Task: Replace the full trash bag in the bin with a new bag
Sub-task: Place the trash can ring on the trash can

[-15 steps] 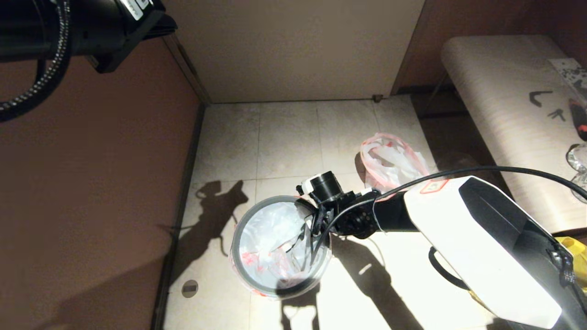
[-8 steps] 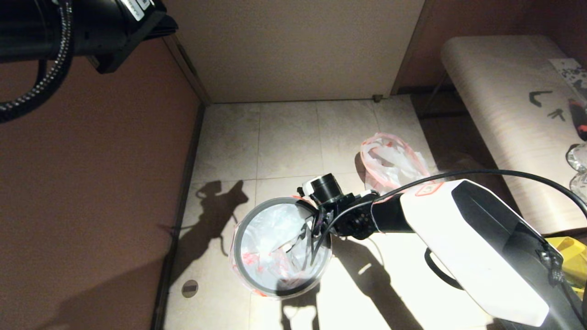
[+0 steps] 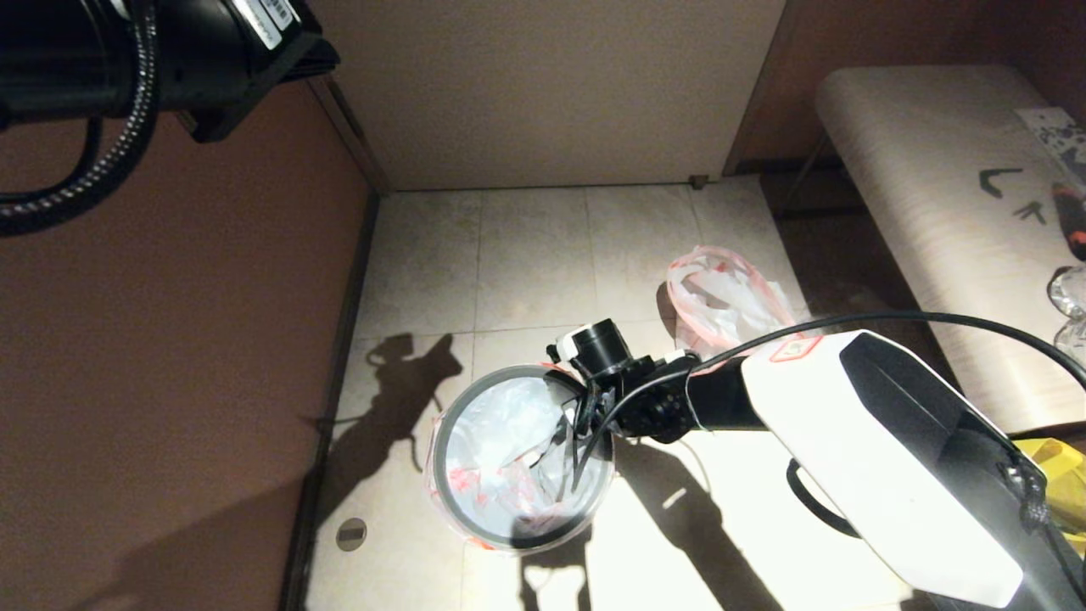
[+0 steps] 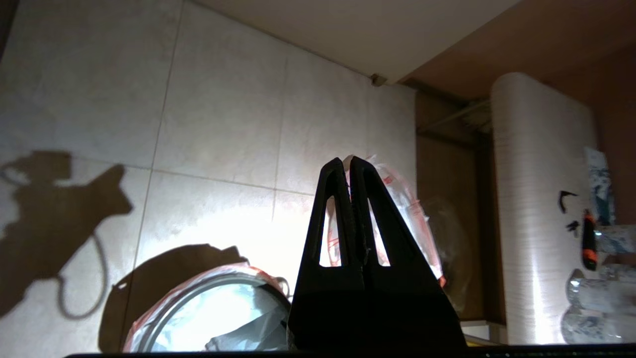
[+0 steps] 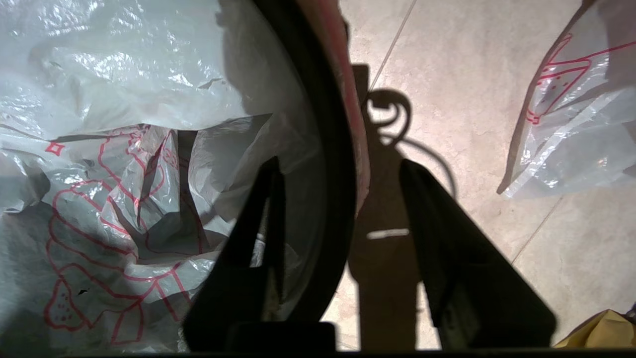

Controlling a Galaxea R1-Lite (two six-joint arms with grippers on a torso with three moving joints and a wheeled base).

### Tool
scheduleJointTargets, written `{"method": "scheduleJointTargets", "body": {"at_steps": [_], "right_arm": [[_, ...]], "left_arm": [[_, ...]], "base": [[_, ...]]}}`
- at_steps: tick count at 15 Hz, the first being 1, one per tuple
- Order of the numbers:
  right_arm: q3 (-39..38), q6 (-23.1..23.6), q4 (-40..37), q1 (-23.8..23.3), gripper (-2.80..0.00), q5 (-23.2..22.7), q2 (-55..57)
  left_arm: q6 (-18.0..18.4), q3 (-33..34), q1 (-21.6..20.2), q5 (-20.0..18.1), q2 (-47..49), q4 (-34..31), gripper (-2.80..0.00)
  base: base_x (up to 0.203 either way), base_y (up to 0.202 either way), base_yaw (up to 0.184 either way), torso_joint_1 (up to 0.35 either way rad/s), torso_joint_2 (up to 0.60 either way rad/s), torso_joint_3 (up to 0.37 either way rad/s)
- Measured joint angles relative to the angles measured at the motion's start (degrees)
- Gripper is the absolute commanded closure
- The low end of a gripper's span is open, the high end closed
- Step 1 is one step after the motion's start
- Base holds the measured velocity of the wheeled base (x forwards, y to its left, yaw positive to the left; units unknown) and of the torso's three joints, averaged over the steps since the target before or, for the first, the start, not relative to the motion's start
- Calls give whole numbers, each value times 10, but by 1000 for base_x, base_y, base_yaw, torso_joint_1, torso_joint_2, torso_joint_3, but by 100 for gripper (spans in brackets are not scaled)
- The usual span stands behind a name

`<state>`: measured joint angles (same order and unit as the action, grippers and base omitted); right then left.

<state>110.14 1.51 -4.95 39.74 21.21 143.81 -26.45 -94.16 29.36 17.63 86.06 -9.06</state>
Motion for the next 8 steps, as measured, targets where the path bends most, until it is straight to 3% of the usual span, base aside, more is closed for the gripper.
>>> {"method": "scheduleJointTargets", "body": {"at_steps": [4, 5, 6, 8], "right_arm": [[-61, -31, 2, 5, -280, -15, -62], [-97, -51, 4, 6, -39, -37, -82], [-136, -71, 11, 6, 0, -68, -101], [-208, -100, 65, -6, 0, -151, -125]], "left_arm": [[-17, 33, 3, -7, 31, -37, 0], [-34, 62, 6, -8, 34, -49, 0], [-55, 96, 8, -9, 37, -55, 0], [-97, 177, 6, -21, 41, -55, 0]], "base": [[0, 0, 0, 0, 0, 0], [0, 0, 0, 0, 0, 0], [0, 0, 0, 0, 0, 0], [0, 0, 0, 0, 0, 0]]}}
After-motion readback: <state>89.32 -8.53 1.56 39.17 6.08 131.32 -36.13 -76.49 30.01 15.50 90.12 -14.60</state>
